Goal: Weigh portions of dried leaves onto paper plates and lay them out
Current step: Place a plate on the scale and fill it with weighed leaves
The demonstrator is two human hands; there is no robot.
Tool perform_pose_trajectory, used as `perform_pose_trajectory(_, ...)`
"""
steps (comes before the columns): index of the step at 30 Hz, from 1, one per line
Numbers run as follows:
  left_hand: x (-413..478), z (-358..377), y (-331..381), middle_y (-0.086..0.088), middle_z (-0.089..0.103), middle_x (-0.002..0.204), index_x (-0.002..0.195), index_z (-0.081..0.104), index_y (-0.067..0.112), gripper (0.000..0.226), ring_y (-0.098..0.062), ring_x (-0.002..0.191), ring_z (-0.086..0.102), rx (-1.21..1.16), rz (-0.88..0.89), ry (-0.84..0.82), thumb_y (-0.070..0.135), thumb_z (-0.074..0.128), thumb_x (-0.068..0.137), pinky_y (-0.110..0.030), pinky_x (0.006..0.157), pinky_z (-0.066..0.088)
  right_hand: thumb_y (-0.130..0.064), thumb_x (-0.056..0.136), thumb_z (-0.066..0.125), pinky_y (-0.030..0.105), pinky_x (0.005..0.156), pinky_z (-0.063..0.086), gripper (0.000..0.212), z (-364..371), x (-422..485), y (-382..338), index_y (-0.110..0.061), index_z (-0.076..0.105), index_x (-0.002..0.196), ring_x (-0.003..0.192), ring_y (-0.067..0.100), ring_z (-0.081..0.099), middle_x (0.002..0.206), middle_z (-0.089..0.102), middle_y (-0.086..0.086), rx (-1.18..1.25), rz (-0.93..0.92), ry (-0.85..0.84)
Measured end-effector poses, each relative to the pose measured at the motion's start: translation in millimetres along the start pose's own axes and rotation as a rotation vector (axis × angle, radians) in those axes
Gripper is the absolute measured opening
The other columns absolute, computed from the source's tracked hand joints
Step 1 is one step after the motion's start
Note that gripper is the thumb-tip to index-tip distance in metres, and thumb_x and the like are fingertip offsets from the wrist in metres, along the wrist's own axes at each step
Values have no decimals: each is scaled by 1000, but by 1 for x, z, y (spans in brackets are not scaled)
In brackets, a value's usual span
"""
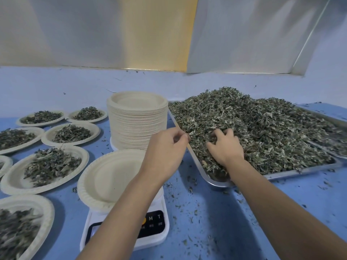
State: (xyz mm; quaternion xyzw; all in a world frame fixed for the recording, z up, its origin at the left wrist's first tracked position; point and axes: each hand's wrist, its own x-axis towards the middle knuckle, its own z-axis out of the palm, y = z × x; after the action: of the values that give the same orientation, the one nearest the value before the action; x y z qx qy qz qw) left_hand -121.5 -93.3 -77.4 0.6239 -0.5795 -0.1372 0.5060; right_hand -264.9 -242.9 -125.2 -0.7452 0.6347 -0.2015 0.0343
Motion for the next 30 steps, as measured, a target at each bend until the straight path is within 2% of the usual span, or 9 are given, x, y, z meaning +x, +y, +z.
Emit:
perform_pose_trajectory(5, -1, -1, 0, 8, 70, 84, 84, 71, 18, 20, -5, 84, 63, -16, -5, 6, 24, 53, 91, -30, 82, 50, -39, 90, 43, 36, 71, 42, 38, -3, -5, -6, -30, 45, 127, 92, 27, 55, 122, 47, 6, 135, -100, 176)
perform_pose_trajectory(8, -1, -2, -1, 8, 70, 83, 83, 70, 19, 19, -5, 84, 63, -30, -16, 9, 24, 54, 91, -29, 81, 49, -37, 93, 41, 29, 61, 35, 40, -3, -6, -9, -29, 45, 132, 79, 21, 52, 121, 47, 4, 120, -142, 298)
perform_pose_trajectory(11, -2, -3, -1, 9, 69, 83, 83, 71, 19, 19, -5, 83, 63, -27, -21, 16, 24, 54, 91, -27, 80, 48, -36, 94, 42, 33, 68, 42, 36, -2, -4, -7, -23, 53, 125, 103, 24, 47, 120, 49, 6, -29, -164, 302)
perform_pose_trajectory(14, -2, -3, 0, 9, 70, 83, 84, 71, 19, 19, -6, 83, 63, -25, -23, 16, 24, 54, 91, -29, 81, 49, -43, 95, 39, 41, 90, 40, 43, 4, -3, -5, -23, 51, 130, 122, 27, 37, 130, 48, 8, -170, -196, 103)
perform_pose_trajectory(16, -2, -3, 0, 8, 70, 83, 84, 70, 18, 19, -7, 83, 63, -25, -23, 14, 24, 54, 91, -29, 80, 50, -44, 94, 37, 39, 84, 40, 41, 5, -4, -6, -23, 53, 126, 120, 25, 39, 126, 47, 6, -96, -192, 10)
perform_pose_trajectory(19, -2, -2, -2, 6, 70, 80, 81, 70, 20, 19, -8, 79, 64, -32, -24, 12, 25, 54, 91, -23, 73, 48, -43, 93, 39, 33, 70, 37, 36, 3, -5, -9, -21, 58, 115, 107, 24, 49, 112, 50, 4, -28, -221, 136)
perform_pose_trajectory(21, -2, -1, -3, 6, 69, 79, 80, 69, 20, 20, -7, 77, 63, -33, -24, 12, 25, 54, 91, -20, 69, 45, -43, 93, 39, 33, 71, 39, 37, 2, -5, -9, -24, 55, 120, 108, 24, 47, 114, 50, 4, -61, -265, 193)
perform_pose_trajectory(25, -1, -1, -4, 5, 69, 77, 78, 69, 19, 20, -7, 75, 61, -33, -20, 11, 24, 54, 91, -20, 69, 44, -47, 96, 34, 42, 90, 42, 45, 7, -6, -9, -30, 43, 136, 125, 24, 36, 131, 44, 4, -142, -322, -35)
perform_pose_trajectory(30, -2, -1, -5, 5, 68, 77, 78, 69, 18, 21, -6, 74, 61, -30, -13, 4, 24, 54, 91, -18, 69, 43, -42, 97, 36, 38, 75, 42, 35, 6, -8, -13, -21, 50, 121, 116, 24, 42, 119, 46, 4, -193, -381, 29)
